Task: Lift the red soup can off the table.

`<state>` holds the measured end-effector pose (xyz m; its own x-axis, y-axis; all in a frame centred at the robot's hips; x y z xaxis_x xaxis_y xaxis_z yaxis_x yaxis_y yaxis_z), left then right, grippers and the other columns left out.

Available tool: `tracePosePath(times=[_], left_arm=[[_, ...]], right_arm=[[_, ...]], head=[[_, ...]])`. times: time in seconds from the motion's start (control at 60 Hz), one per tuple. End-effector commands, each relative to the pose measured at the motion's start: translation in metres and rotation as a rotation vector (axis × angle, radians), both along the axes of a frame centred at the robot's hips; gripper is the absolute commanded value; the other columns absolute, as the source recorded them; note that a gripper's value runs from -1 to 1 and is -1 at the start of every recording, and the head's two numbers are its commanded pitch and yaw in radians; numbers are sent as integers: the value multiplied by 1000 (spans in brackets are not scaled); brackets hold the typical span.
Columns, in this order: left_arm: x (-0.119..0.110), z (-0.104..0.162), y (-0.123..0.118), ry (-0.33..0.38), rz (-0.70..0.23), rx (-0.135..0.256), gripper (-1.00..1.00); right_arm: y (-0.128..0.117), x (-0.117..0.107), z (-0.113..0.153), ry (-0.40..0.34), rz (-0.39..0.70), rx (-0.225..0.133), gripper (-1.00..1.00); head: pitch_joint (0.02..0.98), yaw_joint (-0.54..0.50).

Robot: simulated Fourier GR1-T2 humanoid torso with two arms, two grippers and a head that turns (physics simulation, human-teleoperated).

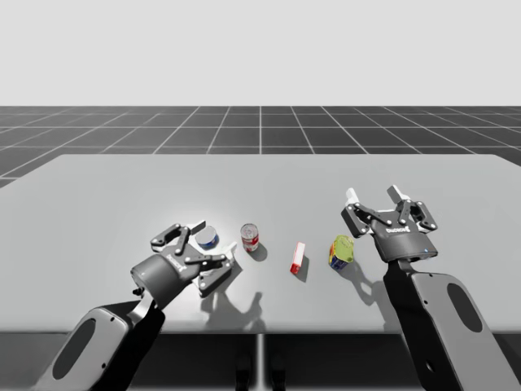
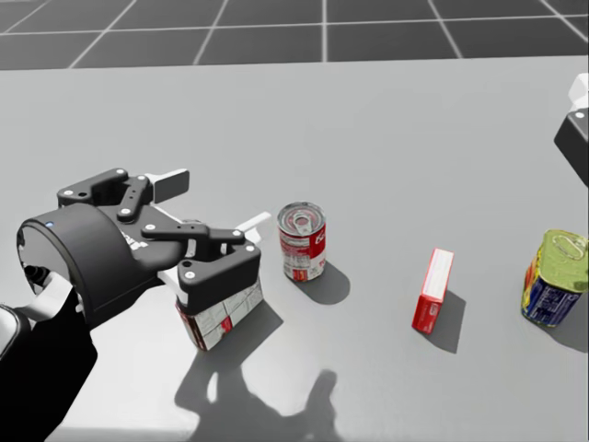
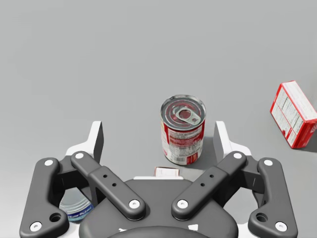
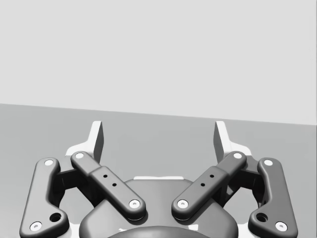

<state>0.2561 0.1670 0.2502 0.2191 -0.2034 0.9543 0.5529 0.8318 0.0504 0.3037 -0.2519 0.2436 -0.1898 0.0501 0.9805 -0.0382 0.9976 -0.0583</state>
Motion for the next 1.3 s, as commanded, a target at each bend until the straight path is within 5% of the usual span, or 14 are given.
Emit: tracePosePath(times=[0.017, 0.4, 0.633, 1.083, 1.15, 1.167, 1.183, 1.217, 1.3], left_arm=[[11, -15, -19, 102, -41, 40, -1000], [44, -37, -45, 169, -50, 65, -1000], [70, -48, -51, 227, -22, 40, -1000], [86, -63, -66, 278, -4, 70, -1000], [86, -65, -67, 283, -1, 74, -523], [86, -66, -68, 285, -1, 76, 358], [86, -66, -68, 287, -2, 76, 630], [85, -66, -68, 288, -6, 78, 920], [83, -67, -67, 299, -16, 77, 1000]], right_arm=[[-1, 0, 0, -1, -1, -2, -1000], [-2, 0, 1, -7, -8, 0, -1000], [-2, 0, 1, -6, -9, 2, -1000], [-3, 0, 1, -10, -13, 0, -1000], [-3, 0, 1, -9, -13, -1, -1000], [-3, 0, 1, -8, -14, -2, -1000], [-3, 0, 1, -8, -14, -2, -1000], [-3, 0, 1, -8, -14, -2, -1000], [-3, 0, 1, -8, -15, -2, -1000]], head=[[773, 67], [777, 54], [773, 57], [761, 60], [757, 63], [755, 65], [755, 66], [754, 67], [747, 71]])
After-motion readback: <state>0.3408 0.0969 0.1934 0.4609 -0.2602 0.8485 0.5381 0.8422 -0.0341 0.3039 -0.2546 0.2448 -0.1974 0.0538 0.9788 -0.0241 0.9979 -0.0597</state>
